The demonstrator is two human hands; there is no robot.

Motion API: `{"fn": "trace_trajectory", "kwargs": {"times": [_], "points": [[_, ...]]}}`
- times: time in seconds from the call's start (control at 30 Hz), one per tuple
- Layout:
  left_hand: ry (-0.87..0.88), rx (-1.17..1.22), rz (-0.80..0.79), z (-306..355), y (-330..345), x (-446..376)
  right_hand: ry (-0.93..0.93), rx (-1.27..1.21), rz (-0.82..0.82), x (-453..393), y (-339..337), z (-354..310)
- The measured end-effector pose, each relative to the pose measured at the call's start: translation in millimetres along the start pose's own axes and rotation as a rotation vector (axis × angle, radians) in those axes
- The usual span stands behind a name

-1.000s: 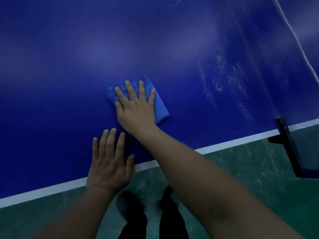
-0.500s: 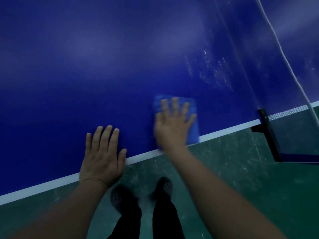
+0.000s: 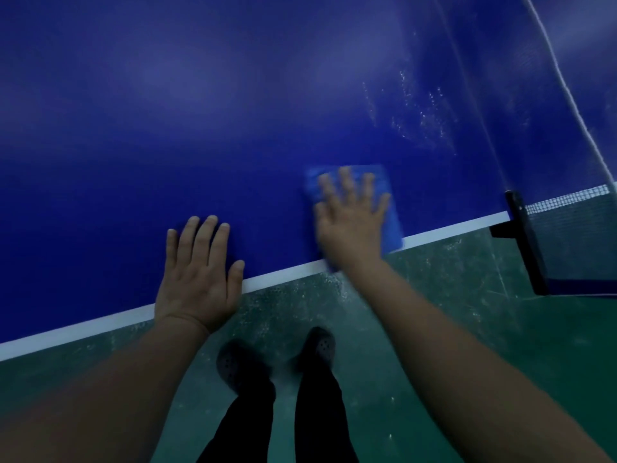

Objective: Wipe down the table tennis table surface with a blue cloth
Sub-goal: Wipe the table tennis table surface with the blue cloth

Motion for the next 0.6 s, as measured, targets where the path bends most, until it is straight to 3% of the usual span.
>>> {"fn": "trace_trajectory", "kwargs": {"times": [0.07, 0.1, 0.13, 0.2, 0.3, 0.6], "points": [[0.002, 0.007, 0.015, 0, -1, -1, -0.467, -0.005, -0.055, 44, 7, -49], [0.004, 0.011, 0.018, 0, -1, -1, -0.590, 0.001, -0.062, 49, 7, -47], [0.003, 0.014, 0.018, 0, -1, -1, -0.616, -0.005, -0.041, 42, 6, -33], [0.000, 0.020, 0.012, 0, -1, -1, -0.490, -0.009, 0.013, 15, 0, 10], [0.004, 0.033, 0.002, 0, -1, -1, -0.420, 0.028, -0.040, -6, -4, 49], [-0.084, 0.122, 0.021, 2, -8, -11, -0.728, 0.064, -0.126, -27, -7, 38]]}}
Point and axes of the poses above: each hand's wrist, its own x-axis away from the middle knuckle, its own y-axis out of the palm, z = x × y, the point moved 6 cm from there along -x, towards the middle knuckle, and after that the axes turned 11 degrees about z, right-handed, at the moved point
